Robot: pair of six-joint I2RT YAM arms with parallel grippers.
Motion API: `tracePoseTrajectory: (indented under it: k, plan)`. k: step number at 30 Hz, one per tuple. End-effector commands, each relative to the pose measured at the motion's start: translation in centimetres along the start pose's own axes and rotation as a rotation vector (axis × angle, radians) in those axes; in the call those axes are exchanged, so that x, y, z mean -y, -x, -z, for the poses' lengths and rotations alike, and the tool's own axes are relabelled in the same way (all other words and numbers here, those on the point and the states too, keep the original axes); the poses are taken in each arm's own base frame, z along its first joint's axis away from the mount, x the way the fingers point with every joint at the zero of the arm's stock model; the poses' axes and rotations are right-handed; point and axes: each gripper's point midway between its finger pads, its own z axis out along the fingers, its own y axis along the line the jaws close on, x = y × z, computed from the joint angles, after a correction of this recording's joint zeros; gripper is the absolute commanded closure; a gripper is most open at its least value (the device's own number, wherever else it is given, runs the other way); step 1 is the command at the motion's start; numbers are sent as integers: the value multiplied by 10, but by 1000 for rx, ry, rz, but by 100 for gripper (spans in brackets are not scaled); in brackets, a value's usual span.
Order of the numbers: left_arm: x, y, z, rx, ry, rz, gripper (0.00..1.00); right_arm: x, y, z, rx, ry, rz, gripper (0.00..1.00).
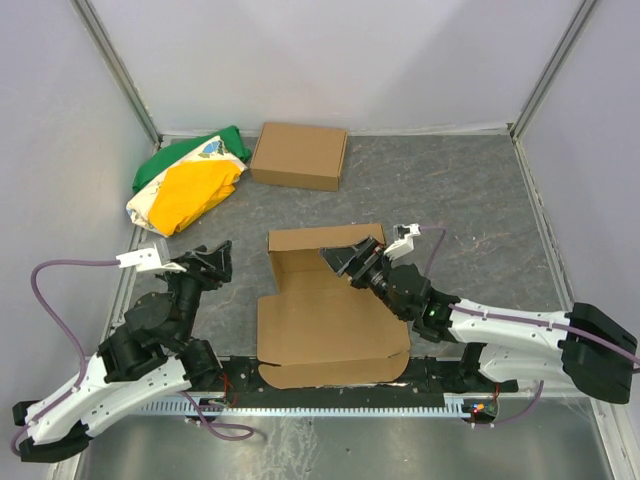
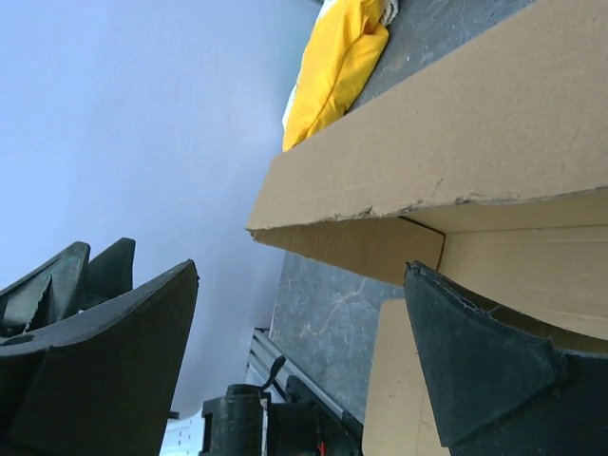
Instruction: Fold the paper box
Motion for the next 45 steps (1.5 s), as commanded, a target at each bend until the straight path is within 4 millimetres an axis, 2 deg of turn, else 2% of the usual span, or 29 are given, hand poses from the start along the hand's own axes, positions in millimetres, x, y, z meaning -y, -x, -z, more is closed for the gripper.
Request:
tracePoseTrajectory:
  k: [1, 8, 14, 16, 21, 26, 31, 35, 37, 40, 45]
  plan:
    - [-1, 10, -1, 36, 13, -2, 28, -27, 24, -10, 122, 31, -50, 4]
    - [1, 7, -1, 27, 1, 3, 28, -27, 29, -27, 199, 1, -22, 9]
    - [0, 7, 0, 26, 3, 8, 28, -29, 31, -41, 236, -36, -1, 19]
    - [-1, 8, 0, 29, 5, 12, 28, -28, 33, -44, 247, -53, 13, 25]
    - [-2, 9, 1, 33, 5, 15, 28, -25, 33, -49, 240, -105, 83, 46]
    - [-4, 10, 1, 38, 11, 16, 28, -15, 33, -49, 234, -183, 120, 59]
    - [-6, 11, 3, 39, 11, 18, 27, -13, 30, -49, 229, -186, 79, 57]
    - [-10, 13, 5, 47, 18, 20, 27, -19, 26, -46, 205, -135, 51, 49]
    - [-12, 15, 6, 53, 21, 23, 27, -42, 27, -45, 198, -17, 45, 46]
    - [-14, 17, 7, 61, 29, 31, 28, -54, 19, -42, 152, 61, 52, 46]
    - [-15, 18, 7, 64, 29, 41, 28, -35, 3, -36, 83, -3, -31, 48]
